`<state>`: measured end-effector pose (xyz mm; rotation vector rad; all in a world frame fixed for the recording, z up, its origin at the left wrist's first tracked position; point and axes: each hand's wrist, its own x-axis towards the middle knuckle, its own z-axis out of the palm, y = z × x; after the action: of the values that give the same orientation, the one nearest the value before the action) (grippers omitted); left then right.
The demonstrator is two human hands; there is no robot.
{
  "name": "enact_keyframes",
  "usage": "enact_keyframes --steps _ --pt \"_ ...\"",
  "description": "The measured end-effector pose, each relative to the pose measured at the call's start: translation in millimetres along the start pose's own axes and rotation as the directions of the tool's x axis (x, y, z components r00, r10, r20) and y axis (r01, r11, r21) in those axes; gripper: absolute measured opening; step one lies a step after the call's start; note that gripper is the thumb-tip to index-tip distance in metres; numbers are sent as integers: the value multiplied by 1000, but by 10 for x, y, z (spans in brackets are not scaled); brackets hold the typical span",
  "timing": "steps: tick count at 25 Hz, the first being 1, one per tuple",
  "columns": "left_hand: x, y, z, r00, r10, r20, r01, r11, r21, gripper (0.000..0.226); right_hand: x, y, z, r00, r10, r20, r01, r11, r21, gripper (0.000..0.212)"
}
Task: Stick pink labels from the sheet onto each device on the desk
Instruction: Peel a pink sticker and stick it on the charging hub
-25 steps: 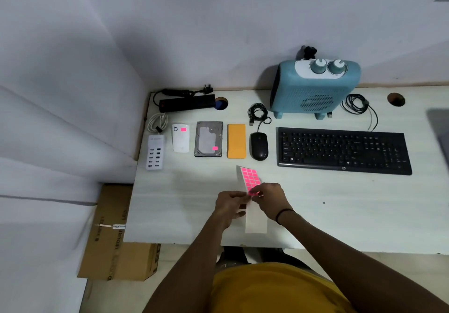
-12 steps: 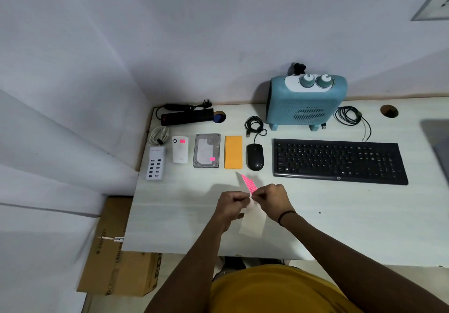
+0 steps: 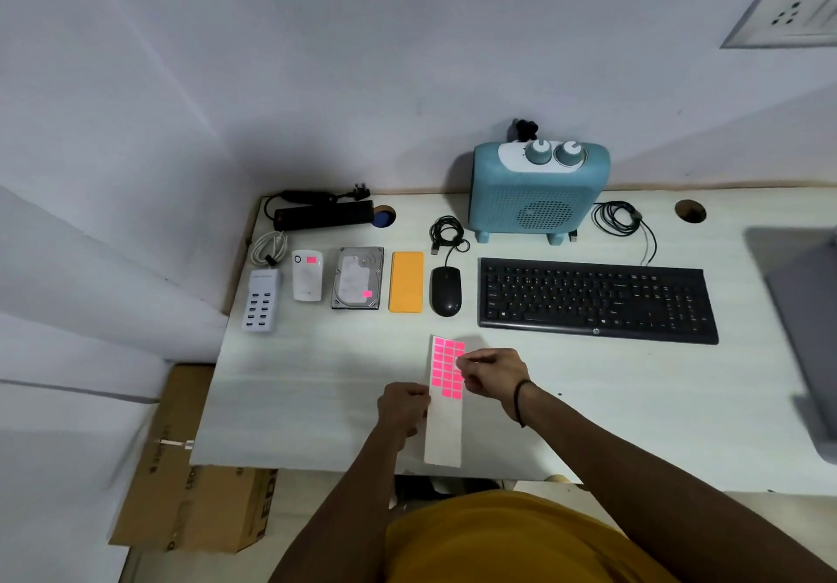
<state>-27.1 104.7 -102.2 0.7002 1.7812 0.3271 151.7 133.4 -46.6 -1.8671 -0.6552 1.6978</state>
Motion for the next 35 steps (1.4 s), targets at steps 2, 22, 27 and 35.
enact_keyframes --steps 2,22,27,35 --pt "-13 -77 -15 999 -25 -35 25 1000 -18 16 27 2 -7 998 19 52 -21 999 32 8" --pt "223 79 -1664 953 -17 -304 -73 956 -284 15 226 -562 1880 973 -112 203 156 964 -215 20" --pt "687 264 -2292 892 165 -421 -131 985 110 24 415 -725 2386 966 -216 140 251 908 -336 12" --pt "1428 566 -2825 818 301 -490 -152 935 321 35 727 -967 2917 974 -219 62 227 921 -316 10"
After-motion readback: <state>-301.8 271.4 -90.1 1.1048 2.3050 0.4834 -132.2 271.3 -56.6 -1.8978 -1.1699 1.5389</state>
